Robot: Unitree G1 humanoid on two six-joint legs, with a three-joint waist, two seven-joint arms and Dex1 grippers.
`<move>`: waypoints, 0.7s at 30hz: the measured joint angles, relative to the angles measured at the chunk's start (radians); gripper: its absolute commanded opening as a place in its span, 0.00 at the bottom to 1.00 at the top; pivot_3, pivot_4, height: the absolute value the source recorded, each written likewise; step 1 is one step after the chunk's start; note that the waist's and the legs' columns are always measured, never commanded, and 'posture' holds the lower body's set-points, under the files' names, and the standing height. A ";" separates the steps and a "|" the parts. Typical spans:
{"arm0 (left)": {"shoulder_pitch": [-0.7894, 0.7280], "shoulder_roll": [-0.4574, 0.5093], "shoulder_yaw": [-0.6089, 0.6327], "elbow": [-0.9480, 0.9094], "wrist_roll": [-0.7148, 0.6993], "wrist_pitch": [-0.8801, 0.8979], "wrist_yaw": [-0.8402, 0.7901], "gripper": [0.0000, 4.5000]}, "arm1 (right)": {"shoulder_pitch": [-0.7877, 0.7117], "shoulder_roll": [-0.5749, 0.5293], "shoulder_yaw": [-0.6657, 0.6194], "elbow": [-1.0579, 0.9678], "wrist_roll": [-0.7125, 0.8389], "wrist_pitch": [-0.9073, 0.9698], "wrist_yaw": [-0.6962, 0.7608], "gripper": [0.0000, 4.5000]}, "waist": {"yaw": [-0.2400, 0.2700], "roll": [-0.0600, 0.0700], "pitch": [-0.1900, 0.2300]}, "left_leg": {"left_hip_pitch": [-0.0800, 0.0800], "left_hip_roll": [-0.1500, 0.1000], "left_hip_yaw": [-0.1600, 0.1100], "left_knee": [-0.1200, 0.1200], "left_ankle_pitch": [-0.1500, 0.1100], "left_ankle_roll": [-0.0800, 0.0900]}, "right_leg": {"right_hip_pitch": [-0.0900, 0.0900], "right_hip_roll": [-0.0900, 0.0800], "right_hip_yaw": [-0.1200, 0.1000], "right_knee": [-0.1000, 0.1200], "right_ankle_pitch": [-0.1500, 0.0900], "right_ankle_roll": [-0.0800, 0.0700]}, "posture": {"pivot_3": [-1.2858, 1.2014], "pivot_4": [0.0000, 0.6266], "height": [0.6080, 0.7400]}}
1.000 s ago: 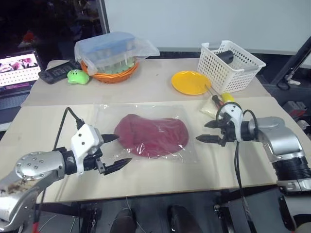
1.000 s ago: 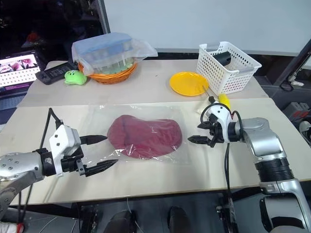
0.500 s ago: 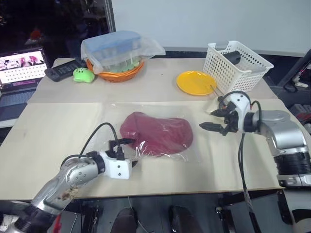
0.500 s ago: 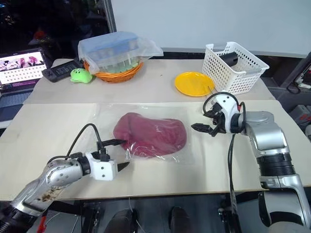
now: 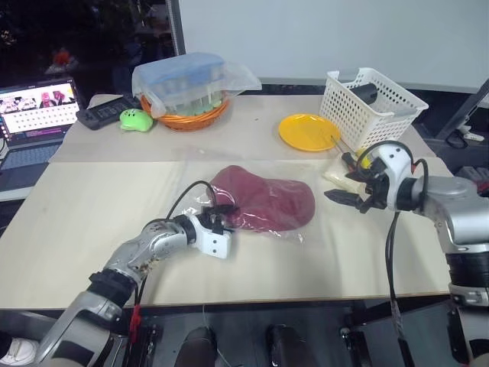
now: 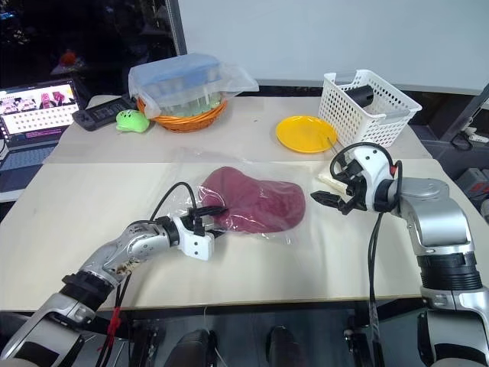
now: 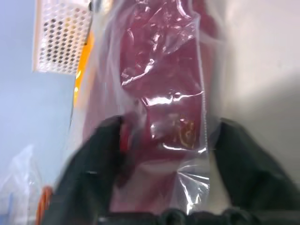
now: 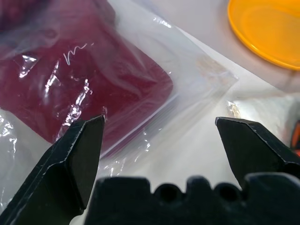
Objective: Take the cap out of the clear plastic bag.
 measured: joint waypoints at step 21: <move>-0.595 0.256 -0.230 0.602 0.599 -0.774 0.644 0.02 | 0.091 0.009 -0.008 -0.062 0.028 0.000 -0.058 1.00 | 0.009 0.000 0.000 | -0.009 -0.001 0.000 0.000 -0.001 -0.001 | -0.007 0.000 0.000 -0.002 0.002 0.006 | 0.52 0.24 1.00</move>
